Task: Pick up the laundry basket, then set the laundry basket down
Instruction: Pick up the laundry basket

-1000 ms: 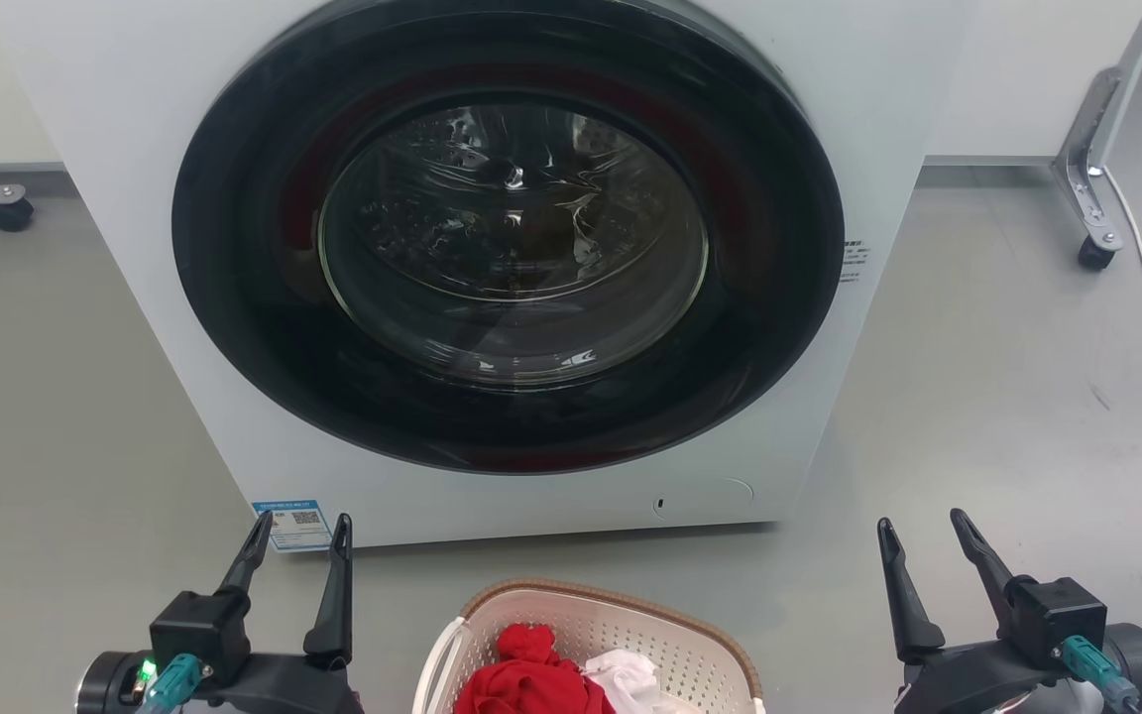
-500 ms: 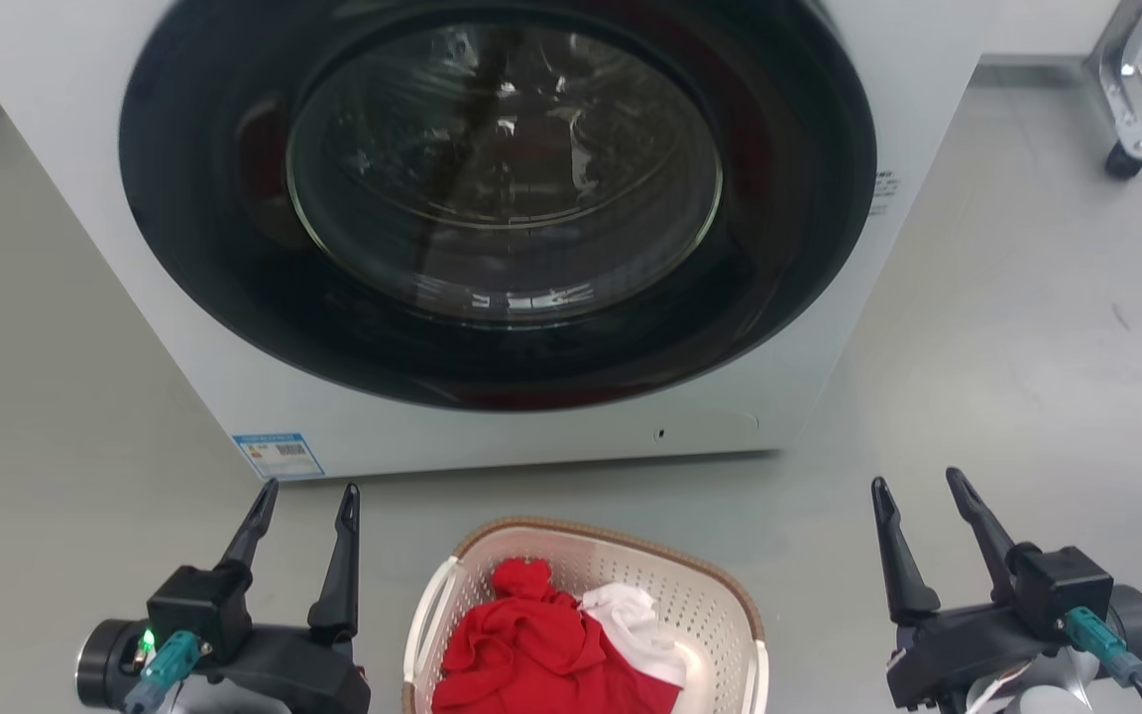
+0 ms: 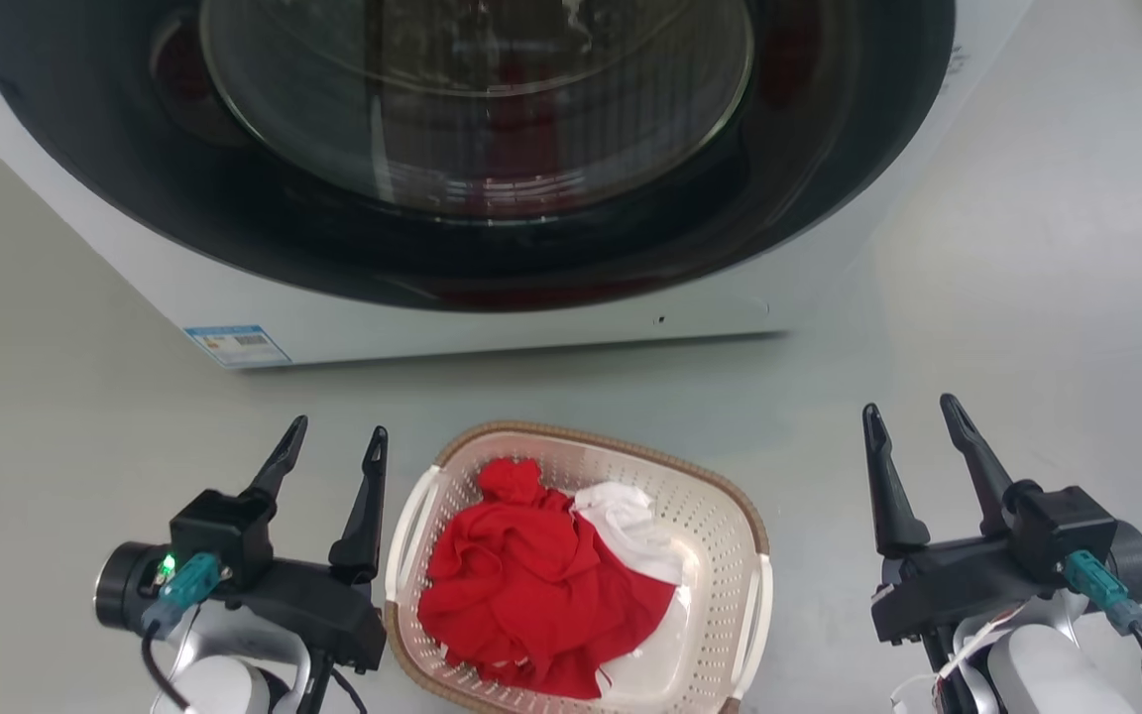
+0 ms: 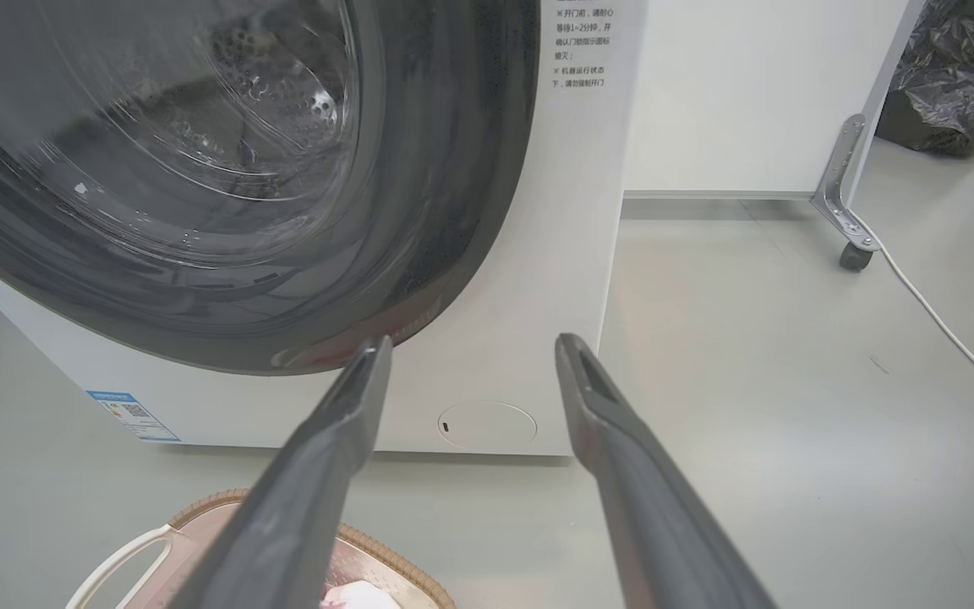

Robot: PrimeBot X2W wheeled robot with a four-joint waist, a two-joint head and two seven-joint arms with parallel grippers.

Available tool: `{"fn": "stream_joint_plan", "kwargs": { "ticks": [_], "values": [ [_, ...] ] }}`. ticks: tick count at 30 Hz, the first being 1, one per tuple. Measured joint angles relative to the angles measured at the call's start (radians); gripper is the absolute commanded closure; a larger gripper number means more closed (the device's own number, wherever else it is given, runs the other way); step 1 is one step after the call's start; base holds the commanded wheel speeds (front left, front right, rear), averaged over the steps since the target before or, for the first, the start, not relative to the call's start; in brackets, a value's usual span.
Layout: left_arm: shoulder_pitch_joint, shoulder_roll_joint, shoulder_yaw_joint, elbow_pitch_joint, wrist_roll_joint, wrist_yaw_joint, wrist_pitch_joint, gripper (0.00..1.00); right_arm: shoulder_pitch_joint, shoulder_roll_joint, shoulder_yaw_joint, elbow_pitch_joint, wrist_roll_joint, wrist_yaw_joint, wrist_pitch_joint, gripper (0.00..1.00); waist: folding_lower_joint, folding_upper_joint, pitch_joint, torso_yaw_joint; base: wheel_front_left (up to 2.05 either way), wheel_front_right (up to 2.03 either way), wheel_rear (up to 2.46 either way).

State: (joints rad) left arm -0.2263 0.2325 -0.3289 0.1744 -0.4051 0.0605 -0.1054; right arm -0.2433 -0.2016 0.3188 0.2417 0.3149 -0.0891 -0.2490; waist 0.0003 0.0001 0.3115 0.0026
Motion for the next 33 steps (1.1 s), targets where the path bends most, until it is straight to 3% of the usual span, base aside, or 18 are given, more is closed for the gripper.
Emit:
{"fn": "stream_joint_plan", "kwargs": {
  "ticks": [13,33],
  "values": [
    [-0.109,-0.004,-0.042,0.105,-0.011,-0.053,0.108,0.00,-0.084,0.009,0.000,-0.023,-0.014,-0.007,0.000,0.00,-0.0001,0.0000,0.193,-0.009,0.00,0.00,0.00],
    [-0.333,0.020,-0.016,0.317,-0.035,-0.114,0.202,0.00,-0.208,0.033,-0.002,-0.047,-0.044,-0.009,0.000,0.00,-0.0002,0.0000,0.494,-0.047,0.00,0.00,0.00]
  ]
}}
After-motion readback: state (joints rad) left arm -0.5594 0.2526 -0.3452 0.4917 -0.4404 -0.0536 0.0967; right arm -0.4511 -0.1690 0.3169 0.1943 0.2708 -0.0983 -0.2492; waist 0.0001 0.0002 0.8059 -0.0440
